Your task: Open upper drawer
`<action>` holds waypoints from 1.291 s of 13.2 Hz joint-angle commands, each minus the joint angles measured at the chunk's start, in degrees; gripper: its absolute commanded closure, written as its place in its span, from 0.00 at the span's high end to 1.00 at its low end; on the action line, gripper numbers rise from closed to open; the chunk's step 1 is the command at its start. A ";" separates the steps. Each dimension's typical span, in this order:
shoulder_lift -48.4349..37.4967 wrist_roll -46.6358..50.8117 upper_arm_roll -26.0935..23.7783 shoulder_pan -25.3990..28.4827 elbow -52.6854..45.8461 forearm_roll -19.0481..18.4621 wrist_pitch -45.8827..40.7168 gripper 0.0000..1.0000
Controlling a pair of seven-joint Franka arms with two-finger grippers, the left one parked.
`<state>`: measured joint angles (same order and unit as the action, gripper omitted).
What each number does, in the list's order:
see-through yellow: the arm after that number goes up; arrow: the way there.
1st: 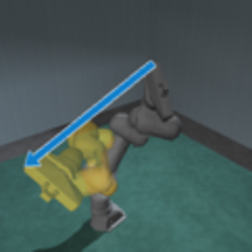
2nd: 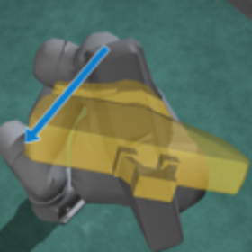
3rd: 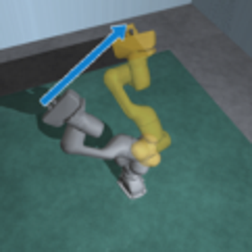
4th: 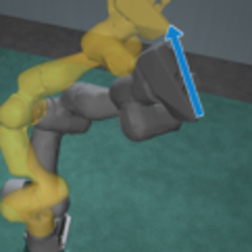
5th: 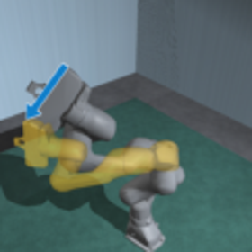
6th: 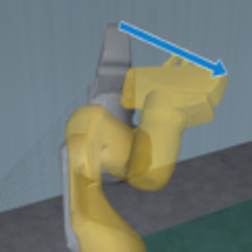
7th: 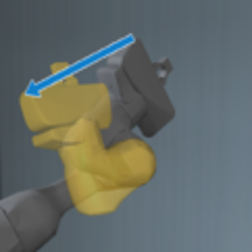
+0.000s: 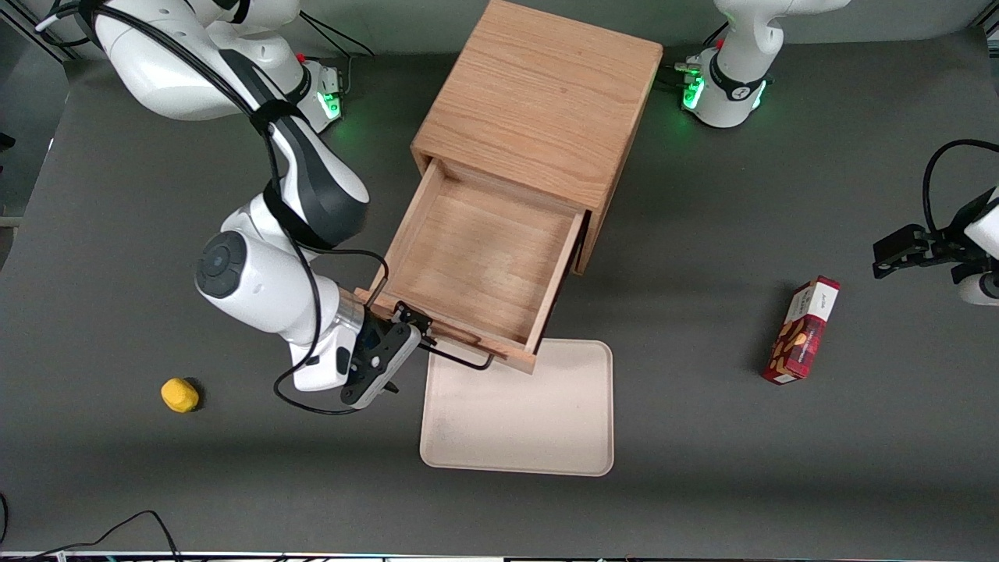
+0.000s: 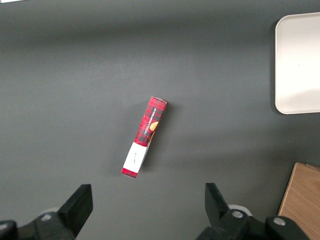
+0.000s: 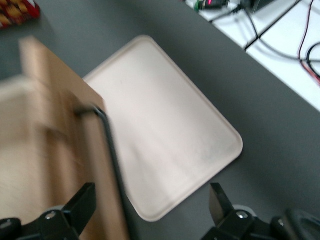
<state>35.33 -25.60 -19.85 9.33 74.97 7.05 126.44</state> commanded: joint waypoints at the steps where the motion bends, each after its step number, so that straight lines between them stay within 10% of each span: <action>1: 0.00 1.07 0.17 0.34 -1.58 1.91 -0.05 1.00; 10: -19.13 2.30 6.32 -8.96 3.15 -4.21 -23.06 1.00; 17: -34.78 20.94 13.08 -15.03 16.93 -6.61 -35.21 1.00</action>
<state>5.18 -6.66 -8.57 -4.50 85.12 1.07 90.75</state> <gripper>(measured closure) 0.000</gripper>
